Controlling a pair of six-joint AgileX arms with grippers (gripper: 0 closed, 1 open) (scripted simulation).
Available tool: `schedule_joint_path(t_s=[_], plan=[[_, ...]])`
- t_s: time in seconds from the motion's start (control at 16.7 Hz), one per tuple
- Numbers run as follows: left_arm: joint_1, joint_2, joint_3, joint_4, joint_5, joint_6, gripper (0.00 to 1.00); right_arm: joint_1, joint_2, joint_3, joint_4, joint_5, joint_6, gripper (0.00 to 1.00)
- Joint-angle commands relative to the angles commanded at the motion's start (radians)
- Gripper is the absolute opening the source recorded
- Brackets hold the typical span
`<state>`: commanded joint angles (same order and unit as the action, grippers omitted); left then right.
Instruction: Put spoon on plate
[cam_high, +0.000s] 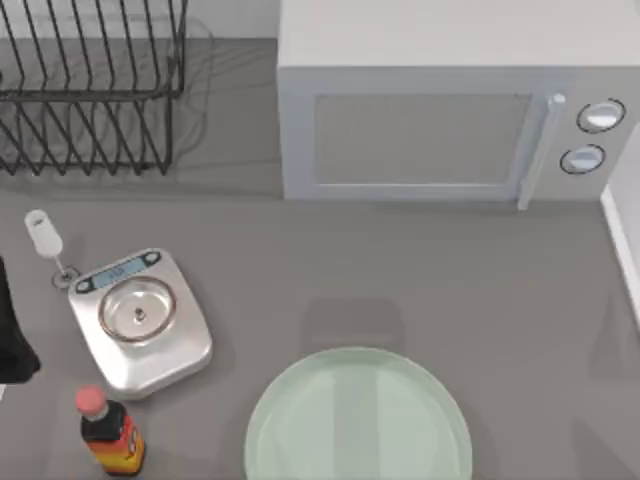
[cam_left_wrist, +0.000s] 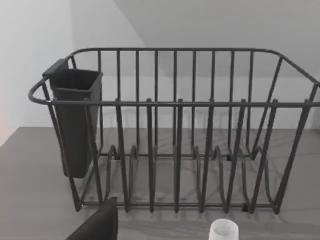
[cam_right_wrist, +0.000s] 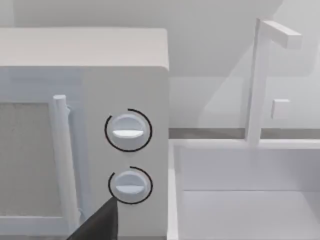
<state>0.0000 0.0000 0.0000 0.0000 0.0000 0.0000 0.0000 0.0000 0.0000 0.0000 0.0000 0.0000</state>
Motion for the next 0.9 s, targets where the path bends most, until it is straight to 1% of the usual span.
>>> schedule_joint_path(t_s=[0.24,0.42,0.6,0.9], plan=[[0.004,0.034,0.03,-0.033,0.0,0.004,1.0,0.0,0.0,0.0,0.0,0.0,0.0,1.0],[0.016,0.163,0.129,-0.148,0.001,0.016,1.0,0.0,0.0,0.0,0.0,0.0,0.0,1.0],[0.032,0.388,0.27,-0.323,0.003,0.034,1.0,0.0,0.0,0.0,0.0,0.0,0.0,1.0],[0.064,0.874,0.523,-0.659,0.005,0.067,1.0,0.0,0.0,0.0,0.0,0.0,0.0,1.0]])
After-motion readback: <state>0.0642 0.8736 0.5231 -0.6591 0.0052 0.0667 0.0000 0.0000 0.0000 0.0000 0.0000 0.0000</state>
